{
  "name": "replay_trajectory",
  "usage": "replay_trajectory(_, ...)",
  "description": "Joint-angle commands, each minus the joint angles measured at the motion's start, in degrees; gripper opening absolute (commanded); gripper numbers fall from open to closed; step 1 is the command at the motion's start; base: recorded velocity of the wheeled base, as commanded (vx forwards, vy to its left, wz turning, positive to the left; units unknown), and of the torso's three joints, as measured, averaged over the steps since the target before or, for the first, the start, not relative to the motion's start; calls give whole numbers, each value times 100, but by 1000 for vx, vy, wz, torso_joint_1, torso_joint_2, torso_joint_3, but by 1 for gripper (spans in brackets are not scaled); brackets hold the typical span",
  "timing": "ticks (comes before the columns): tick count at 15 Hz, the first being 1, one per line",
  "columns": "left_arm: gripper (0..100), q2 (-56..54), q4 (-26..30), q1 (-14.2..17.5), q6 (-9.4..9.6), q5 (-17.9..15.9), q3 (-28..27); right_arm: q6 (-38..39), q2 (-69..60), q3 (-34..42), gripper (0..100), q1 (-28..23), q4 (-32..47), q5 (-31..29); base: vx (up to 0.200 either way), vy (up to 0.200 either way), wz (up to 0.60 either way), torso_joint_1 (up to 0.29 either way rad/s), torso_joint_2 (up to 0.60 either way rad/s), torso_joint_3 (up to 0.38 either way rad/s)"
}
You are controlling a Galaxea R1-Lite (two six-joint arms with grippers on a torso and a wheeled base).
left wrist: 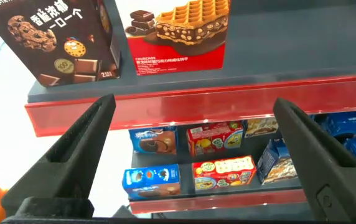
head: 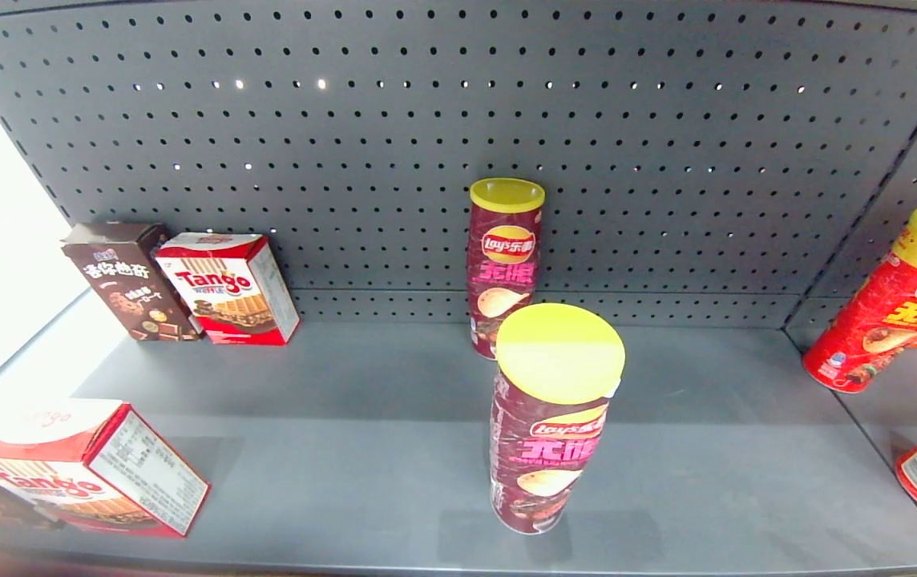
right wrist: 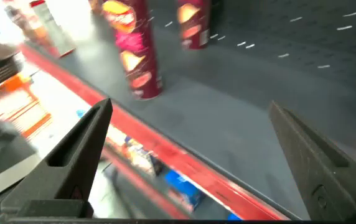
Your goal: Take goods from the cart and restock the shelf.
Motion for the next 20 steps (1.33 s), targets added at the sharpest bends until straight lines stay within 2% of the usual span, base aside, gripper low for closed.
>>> replay_trajectory(1,100,24,2,0,-2,3,-2,-123,864,-112,100,352,-11,36,0,0,0,0,0,0)
replay_trajectory(5,100,24,2,-8,-2,3,-11,-149,1884,-701,100,1319,-63,-412,0,0,0,0,0,0)
replay_trajectory(7,100,24,2,-8,-11,-6,-11,-149,2174,-815,100,1908,-81,-623,0,0,0,0,0,0)
replay_trajectory(8,100,24,2,-8,-11,-6,-11,-114,2306,-815,100,2365,-81,-817,0,0,0,0,0,0)
replay_trajectory(12,100,33,11,-8,-20,-6,-11,-149,2754,-754,100,2558,-81,-896,0,0,0,0,0,0)
replay_trajectory(15,100,24,11,-8,-20,-6,-11,-149,3088,-762,100,2725,-90,-1291,0,0,0,0,0,0)
replay_trajectory(18,100,24,2,-8,-20,-6,-11,-149,3571,-833,100,2813,-450,-2091,0,0,0,0,0,0)
replay_trajectory(20,100,33,11,-8,-20,-6,-11,-131,4046,-824,100,3112,-969,-2900,0,0,0,0,0,0)
